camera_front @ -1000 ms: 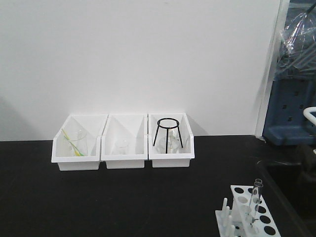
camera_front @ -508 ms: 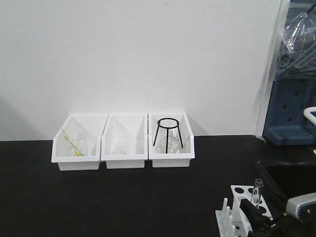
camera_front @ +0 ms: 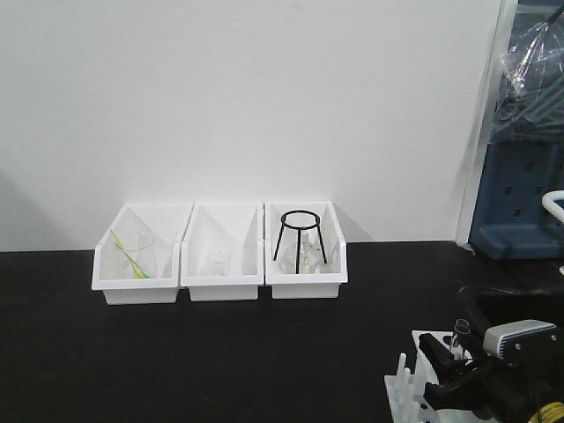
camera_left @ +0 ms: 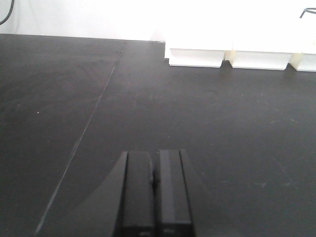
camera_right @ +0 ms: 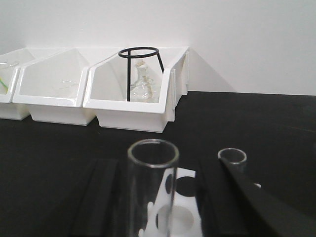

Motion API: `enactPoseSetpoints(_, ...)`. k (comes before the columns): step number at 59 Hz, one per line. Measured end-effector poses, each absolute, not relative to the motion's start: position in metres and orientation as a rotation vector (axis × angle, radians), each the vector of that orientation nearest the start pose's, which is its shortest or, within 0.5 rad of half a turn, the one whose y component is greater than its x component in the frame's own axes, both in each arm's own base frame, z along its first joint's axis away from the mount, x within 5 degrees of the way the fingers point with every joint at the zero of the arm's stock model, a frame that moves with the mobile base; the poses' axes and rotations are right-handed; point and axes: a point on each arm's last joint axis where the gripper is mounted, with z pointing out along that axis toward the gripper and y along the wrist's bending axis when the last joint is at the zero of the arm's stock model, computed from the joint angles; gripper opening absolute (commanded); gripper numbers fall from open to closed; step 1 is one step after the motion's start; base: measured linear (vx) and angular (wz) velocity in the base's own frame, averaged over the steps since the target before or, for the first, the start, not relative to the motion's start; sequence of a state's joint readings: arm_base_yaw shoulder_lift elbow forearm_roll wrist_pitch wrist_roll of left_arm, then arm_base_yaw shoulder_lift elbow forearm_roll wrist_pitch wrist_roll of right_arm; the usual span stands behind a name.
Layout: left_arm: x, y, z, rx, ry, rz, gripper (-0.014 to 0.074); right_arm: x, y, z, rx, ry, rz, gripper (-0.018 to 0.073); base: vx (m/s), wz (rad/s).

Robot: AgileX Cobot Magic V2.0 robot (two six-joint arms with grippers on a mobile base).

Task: Flip and reinsert test tube from rack

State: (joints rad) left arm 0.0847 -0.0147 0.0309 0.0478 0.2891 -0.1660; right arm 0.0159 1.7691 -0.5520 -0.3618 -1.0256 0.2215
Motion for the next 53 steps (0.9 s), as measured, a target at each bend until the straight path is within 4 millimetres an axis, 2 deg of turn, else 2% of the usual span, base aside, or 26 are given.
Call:
enactPoseSetpoints(10, 0.054, 0.006, 0.177, -0.193, 1.778, -0.013, -0.0006, 0.306, 0.032, 0.162, -0.223, 1.707, 0.293, -0.0017, 0.0, 0.0)
enactPoseSetpoints(21, 0.054, 0.006, 0.177, -0.193, 1.778, -0.013, -0.0006, 0.304, 0.033, 0.165, -0.241, 1.717, 0.291, -0.0013, 0.0, 0.0)
enactPoseSetpoints(27, 0.054, 0.006, 0.177, -0.193, 1.778, -0.013, -0.0006, 0.301, 0.033, 0.178, -0.252, 1.703, 0.271, -0.0013, 0.0, 0.0)
enactPoseSetpoints(35, 0.054, 0.006, 0.177, -0.193, 1.778, -0.013, -0.0006, 0.295, 0.03, 0.219, -0.252, 1.638, 0.23, -0.0013, 0.0, 0.0)
enactPoseSetpoints(46, 0.054, 0.006, 0.177, -0.193, 1.778, -0.013, -0.0006, 0.285, 0.023, 0.302, -0.202, 1.542, 0.151, -0.0012, 0.0, 0.0)
enactPoseSetpoints(53, 0.054, 0.006, 0.177, -0.193, 1.778, -0.013, -0.0006, 0.278, 0.022, 0.334, -0.287, 1.517, 0.034, -0.0012, 0.0, 0.0)
